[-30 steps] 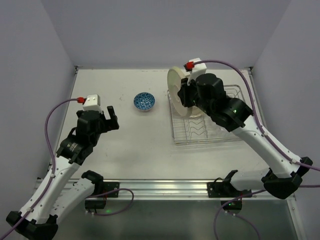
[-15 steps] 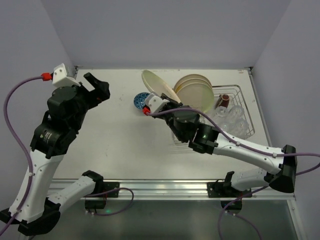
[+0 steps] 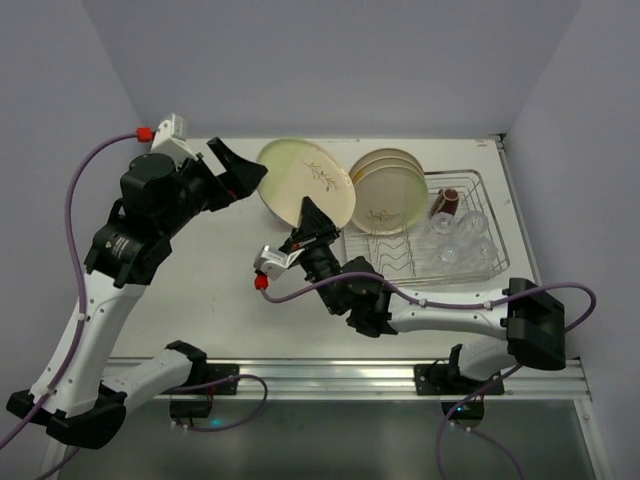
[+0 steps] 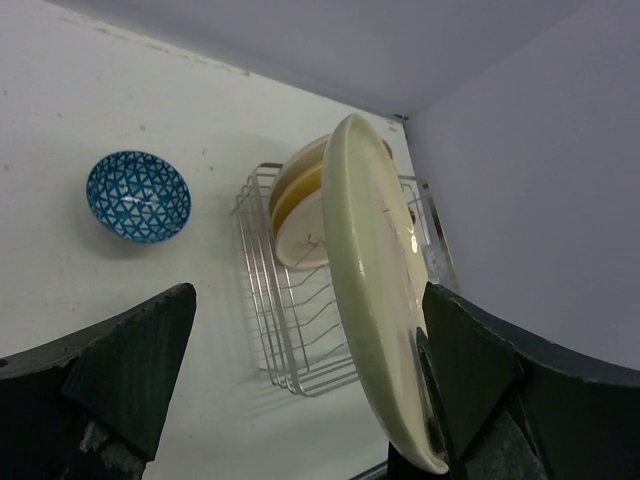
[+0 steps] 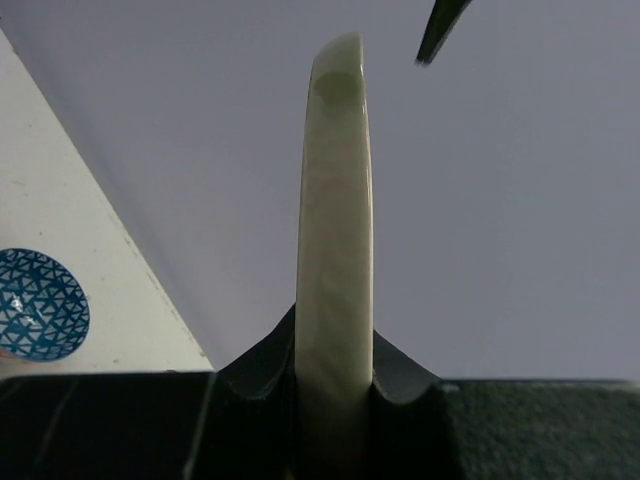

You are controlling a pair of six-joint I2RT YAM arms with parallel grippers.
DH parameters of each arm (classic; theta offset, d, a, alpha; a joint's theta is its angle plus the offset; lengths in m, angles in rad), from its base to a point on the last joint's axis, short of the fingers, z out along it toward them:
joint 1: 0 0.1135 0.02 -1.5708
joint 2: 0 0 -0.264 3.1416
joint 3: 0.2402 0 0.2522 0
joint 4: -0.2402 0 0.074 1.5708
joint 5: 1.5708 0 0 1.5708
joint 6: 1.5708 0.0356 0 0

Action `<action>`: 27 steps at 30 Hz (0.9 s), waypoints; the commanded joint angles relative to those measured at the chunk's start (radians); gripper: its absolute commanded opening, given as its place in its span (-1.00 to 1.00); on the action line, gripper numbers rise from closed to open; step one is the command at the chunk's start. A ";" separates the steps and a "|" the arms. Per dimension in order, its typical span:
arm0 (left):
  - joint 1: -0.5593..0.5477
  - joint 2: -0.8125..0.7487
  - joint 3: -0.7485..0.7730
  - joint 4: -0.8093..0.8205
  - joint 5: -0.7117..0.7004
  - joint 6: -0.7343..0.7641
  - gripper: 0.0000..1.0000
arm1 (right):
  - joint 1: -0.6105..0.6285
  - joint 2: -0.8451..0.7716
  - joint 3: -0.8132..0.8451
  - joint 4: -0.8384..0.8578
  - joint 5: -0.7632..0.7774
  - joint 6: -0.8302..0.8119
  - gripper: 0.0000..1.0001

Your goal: Unload the mixed dishes from the dish rack

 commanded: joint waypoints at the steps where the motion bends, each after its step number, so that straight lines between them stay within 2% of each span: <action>1: -0.002 0.004 -0.042 0.077 0.116 -0.007 1.00 | 0.016 0.001 0.009 0.366 -0.009 -0.195 -1.00; 4: -0.002 0.016 -0.083 0.102 0.148 -0.012 1.00 | 0.026 0.049 0.010 0.471 -0.016 -0.291 -1.00; 7: 0.004 0.030 -0.126 0.114 0.152 -0.013 1.00 | 0.037 0.060 0.021 0.464 -0.019 -0.287 -1.00; 10: 0.009 0.032 -0.151 0.143 0.162 -0.015 0.85 | 0.040 0.081 0.030 0.470 -0.021 -0.302 -1.00; 11: 0.010 0.032 -0.152 0.148 0.159 -0.015 0.69 | 0.042 0.095 0.030 0.494 -0.024 -0.321 -1.00; 15: 0.016 0.030 -0.154 0.159 0.159 -0.004 0.28 | 0.056 0.115 0.032 0.532 -0.032 -0.344 -1.00; 16: 0.019 0.030 -0.154 0.160 0.162 -0.003 0.11 | 0.057 0.119 0.030 0.540 -0.030 -0.353 -1.00; 18: 0.021 0.026 -0.159 0.170 0.171 0.000 -0.07 | 0.060 0.132 0.026 0.571 -0.035 -0.357 -1.00; 19: 0.023 0.023 -0.165 0.174 0.184 0.000 -0.25 | 0.060 0.138 0.026 0.574 -0.032 -0.361 -1.00; 21: 0.024 0.015 -0.175 0.193 0.206 -0.006 -0.47 | 0.062 0.150 0.026 0.612 -0.036 -0.368 -1.00; 22: 0.027 0.012 -0.192 0.203 0.229 -0.009 -0.70 | 0.063 0.153 0.026 0.627 -0.035 -0.374 -1.00; 24: 0.032 -0.003 -0.223 0.237 0.249 -0.026 -1.00 | 0.065 0.162 0.026 0.637 -0.033 -0.374 -1.00; 27: 0.039 -0.026 -0.255 0.277 0.272 -0.056 -1.00 | 0.065 0.176 0.035 0.687 -0.029 -0.388 -1.00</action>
